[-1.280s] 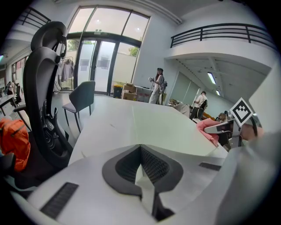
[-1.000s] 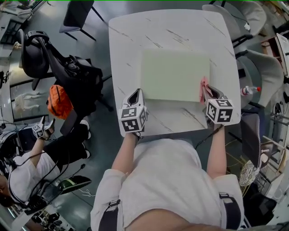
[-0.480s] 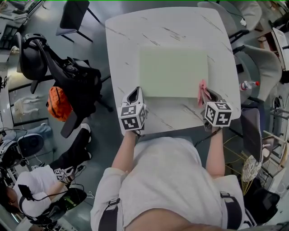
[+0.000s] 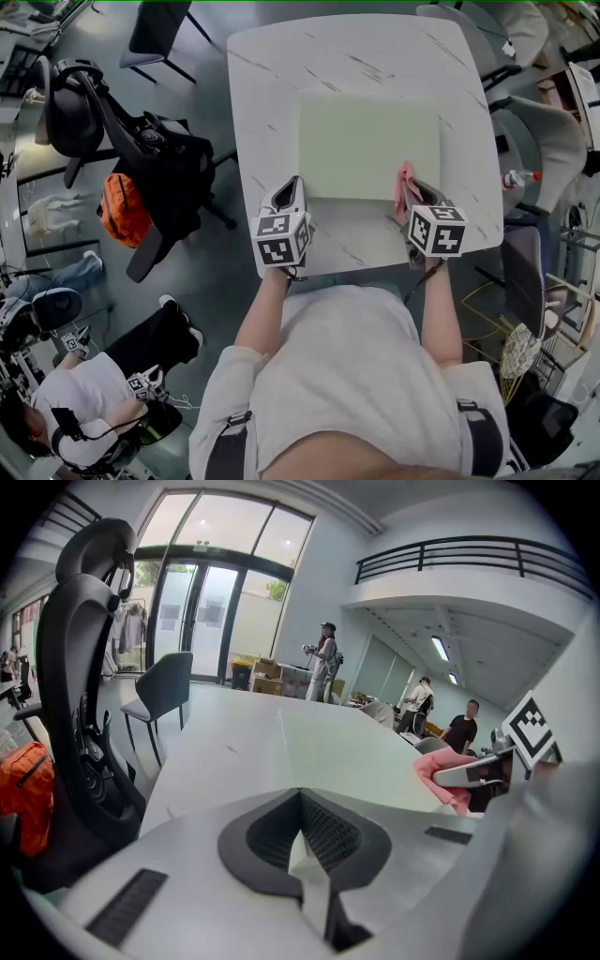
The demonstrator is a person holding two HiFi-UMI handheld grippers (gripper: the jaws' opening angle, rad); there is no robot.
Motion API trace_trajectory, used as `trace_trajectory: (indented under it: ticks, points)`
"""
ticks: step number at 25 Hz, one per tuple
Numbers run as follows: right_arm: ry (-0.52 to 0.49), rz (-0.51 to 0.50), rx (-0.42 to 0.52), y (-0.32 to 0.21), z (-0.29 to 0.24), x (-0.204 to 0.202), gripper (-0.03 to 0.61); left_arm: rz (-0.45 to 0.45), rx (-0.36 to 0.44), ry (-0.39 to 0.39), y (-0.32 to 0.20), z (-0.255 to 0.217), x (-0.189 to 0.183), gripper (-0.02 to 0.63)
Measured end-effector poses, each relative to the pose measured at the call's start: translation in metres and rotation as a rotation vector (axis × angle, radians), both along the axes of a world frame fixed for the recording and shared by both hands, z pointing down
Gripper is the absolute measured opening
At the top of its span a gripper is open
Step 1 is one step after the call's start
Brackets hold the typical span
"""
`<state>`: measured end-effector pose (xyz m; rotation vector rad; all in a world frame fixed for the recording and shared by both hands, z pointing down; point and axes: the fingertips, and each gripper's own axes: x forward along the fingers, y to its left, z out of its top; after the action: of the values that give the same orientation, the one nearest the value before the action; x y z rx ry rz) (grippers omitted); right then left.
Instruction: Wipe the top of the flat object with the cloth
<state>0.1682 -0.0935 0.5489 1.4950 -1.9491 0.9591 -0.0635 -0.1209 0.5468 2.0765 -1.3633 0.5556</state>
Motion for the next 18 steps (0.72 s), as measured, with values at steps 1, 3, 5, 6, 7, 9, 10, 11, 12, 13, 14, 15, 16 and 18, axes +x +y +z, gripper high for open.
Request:
trace_trajectory:
  ticks: [1, 3, 5, 6, 7, 9, 10, 11, 12, 13, 14, 15, 16, 18]
  points:
    - [-0.002, -0.005, 0.001, -0.001, 0.0, -0.006, 0.023, 0.004, 0.002, 0.001, 0.0, 0.0, 0.0, 0.011]
    - [-0.001, -0.019, 0.005, -0.004, 0.0, -0.019, 0.023, 0.014, 0.005, 0.0, 0.0, 0.0, 0.001, 0.011]
    - [0.002, -0.034, 0.009, -0.007, 0.0, -0.032, 0.023, 0.023, 0.007, -0.01, 0.001, -0.001, 0.0, 0.011]
    - [0.002, -0.041, 0.01, -0.009, 0.001, -0.038, 0.023, 0.027, 0.01, -0.016, 0.001, -0.002, 0.0, 0.011]
    - [0.001, -0.045, 0.012, -0.01, 0.001, -0.043, 0.023, 0.029, 0.015, -0.022, 0.002, -0.004, -0.001, 0.011]
    - [-0.003, -0.047, 0.015, -0.011, 0.001, -0.05, 0.023, 0.034, 0.026, -0.028, 0.005, -0.007, -0.005, 0.011]
    - [-0.006, -0.048, 0.017, -0.011, 0.001, -0.054, 0.023, 0.036, 0.027, -0.027, 0.006, -0.008, -0.007, 0.011]
    - [-0.007, -0.049, 0.019, -0.011, 0.001, -0.057, 0.023, 0.039, 0.024, -0.024, 0.009, -0.007, -0.009, 0.011]
    - [-0.007, -0.052, 0.02, -0.011, 0.001, -0.06, 0.023, 0.042, 0.018, -0.019, 0.011, -0.006, -0.01, 0.011]
    - [-0.008, -0.056, 0.021, -0.012, 0.001, -0.063, 0.023, 0.045, 0.011, -0.014, 0.014, -0.004, -0.011, 0.011]
    - [-0.011, -0.06, 0.021, -0.012, 0.001, -0.067, 0.023, 0.05, 0.002, -0.011, 0.016, -0.002, -0.011, 0.011]
    - [-0.015, -0.064, 0.021, -0.013, 0.001, -0.071, 0.023, 0.054, -0.006, -0.01, 0.019, 0.0, -0.011, 0.011]
    - [-0.021, -0.068, 0.021, -0.014, 0.001, -0.076, 0.023, 0.057, -0.012, -0.009, 0.021, 0.002, -0.01, 0.011]
    - [-0.031, -0.073, 0.022, -0.015, 0.001, -0.085, 0.023, 0.059, -0.016, -0.005, 0.024, 0.004, -0.01, 0.011]
